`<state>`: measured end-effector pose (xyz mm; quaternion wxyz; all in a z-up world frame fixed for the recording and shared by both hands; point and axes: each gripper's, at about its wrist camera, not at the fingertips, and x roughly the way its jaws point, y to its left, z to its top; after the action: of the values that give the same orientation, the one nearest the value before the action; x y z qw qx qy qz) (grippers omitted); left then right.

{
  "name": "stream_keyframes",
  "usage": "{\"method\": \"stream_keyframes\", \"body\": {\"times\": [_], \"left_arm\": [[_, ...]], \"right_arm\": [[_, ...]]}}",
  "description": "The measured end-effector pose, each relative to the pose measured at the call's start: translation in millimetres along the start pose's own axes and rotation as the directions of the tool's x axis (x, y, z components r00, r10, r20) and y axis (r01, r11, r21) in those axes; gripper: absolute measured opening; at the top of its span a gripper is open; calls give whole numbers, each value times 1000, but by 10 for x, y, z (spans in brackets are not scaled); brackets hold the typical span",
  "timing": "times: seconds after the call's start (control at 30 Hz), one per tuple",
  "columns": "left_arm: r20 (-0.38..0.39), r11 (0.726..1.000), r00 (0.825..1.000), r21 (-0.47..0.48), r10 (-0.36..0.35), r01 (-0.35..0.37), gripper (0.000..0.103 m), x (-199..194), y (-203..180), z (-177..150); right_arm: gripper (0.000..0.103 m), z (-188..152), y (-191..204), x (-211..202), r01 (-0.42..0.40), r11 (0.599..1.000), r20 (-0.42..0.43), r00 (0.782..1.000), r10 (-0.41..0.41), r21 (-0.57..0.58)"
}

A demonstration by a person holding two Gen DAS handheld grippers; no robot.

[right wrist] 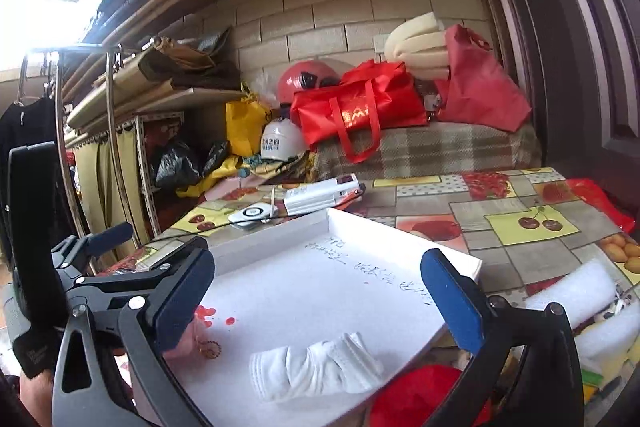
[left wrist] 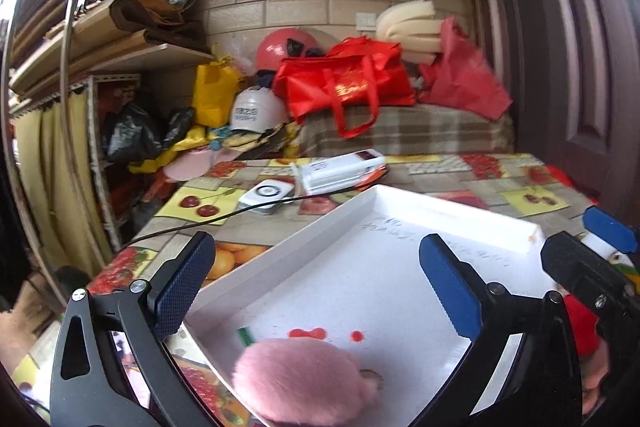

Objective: Organize soft objects
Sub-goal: 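Grasp the pink tissue pack with the left tool while the right tool grasps a white foam block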

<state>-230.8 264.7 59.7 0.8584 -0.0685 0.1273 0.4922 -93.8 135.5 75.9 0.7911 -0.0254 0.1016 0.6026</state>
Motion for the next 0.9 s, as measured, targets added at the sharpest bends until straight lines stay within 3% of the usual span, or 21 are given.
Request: {"method": "stream_keyframes", "body": {"times": [0.17,0.27,0.43,0.53,0.7,0.77,0.8,0.83,0.9], "left_arm": [[31,993,993,-19,-118,118,103,-127,-43,-20],[16,979,979,-23,-201,201,103,-194,-167,-30],[-7,938,938,-14,-347,347,103,-336,-392,-25],[-63,886,883,-30,-464,463,103,-375,-543,-34],[-196,750,739,21,-645,661,103,-513,-1043,-122],[-260,696,687,72,-678,714,103,-626,-1314,-191],[-295,677,671,96,-681,730,103,-669,-1440,-222],[-331,667,665,128,-669,734,103,-713,-1579,-257],[-395,662,675,192,-623,724,103,-778,-1856,-331]], "right_arm": [[103,13,-103,-372,-7,1000,136,991,10,-19],[103,29,-161,-611,80,993,185,981,-64,-81],[103,76,-668,-956,225,972,209,950,-233,63],[103,110,-1147,-1094,287,944,165,936,-312,162],[103,26,-1713,-1244,446,883,41,889,-455,145],[103,-25,-1857,-1249,457,881,-23,889,-458,125],[103,-52,-1949,-1255,440,887,-68,898,-435,141],[103,-79,-2030,-1273,419,892,-99,908,-408,167],[103,-117,-2160,-1295,393,894,-141,918,-370,214]]}}
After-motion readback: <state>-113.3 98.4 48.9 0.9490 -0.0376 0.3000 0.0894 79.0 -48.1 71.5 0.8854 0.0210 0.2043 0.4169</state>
